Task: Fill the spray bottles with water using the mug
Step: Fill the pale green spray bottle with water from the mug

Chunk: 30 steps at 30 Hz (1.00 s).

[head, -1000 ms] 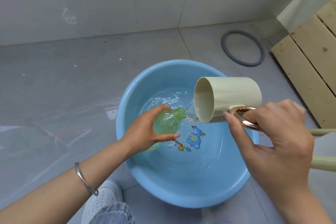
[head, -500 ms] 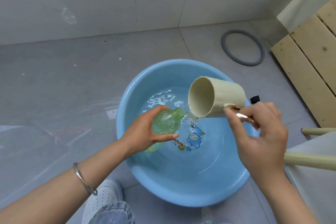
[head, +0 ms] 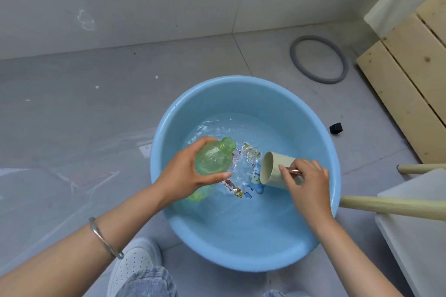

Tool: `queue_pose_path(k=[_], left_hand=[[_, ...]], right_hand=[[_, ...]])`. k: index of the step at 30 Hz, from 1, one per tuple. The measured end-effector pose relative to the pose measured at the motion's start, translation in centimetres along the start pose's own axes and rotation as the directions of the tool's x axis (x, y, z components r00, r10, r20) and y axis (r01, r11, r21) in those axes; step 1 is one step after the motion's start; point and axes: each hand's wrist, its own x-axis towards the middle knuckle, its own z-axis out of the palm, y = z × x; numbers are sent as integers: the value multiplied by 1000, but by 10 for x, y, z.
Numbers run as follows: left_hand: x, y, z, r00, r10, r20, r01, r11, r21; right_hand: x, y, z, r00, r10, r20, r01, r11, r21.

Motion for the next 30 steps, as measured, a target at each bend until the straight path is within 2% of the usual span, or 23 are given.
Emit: queue_pose_path(k=[4, 9, 12, 14, 16, 20, 22, 27, 30], left_hand=[[1, 2, 0, 1000, -9, 1, 9, 1000, -6], [0, 2, 0, 1000, -9, 1, 9, 1000, -2], [0, 2, 0, 1000, -13, -6, 13, 1000, -4], [0, 2, -1, 1000, -13, -6, 13, 1000, -8], [0, 3, -1, 1000, -11, -5, 11, 1000, -15], [0, 6, -2, 1000, 0, -16, 0, 1000, -7], [0, 8, -2, 1000, 10, -25, -10, 1000, -3], [0, 14, -1, 999, 25, -27, -25, 1000, 11], [1, 19, -1, 999, 35, -33, -35, 999, -5]], right_hand=[[0, 0, 7, 998, -66, 24, 67, 997, -39], [-2, -2, 10, 996, -65, 54, 66, 998, -20], [-1, -8, 0, 992, 101, 77, -113, 979, 171], [2, -15, -11, 959, 263, 109, -285, 875, 392], [5, -28, -26, 929, 351, 114, -352, 753, 555], [9, -63, -62, 929, 367, 50, -288, 632, 720], [9, -76, -78, 945, 326, 12, -224, 621, 751], [10, -93, -102, 974, 195, -116, -67, 737, 672], [12, -104, -107, 976, 49, -211, 84, 812, 577]])
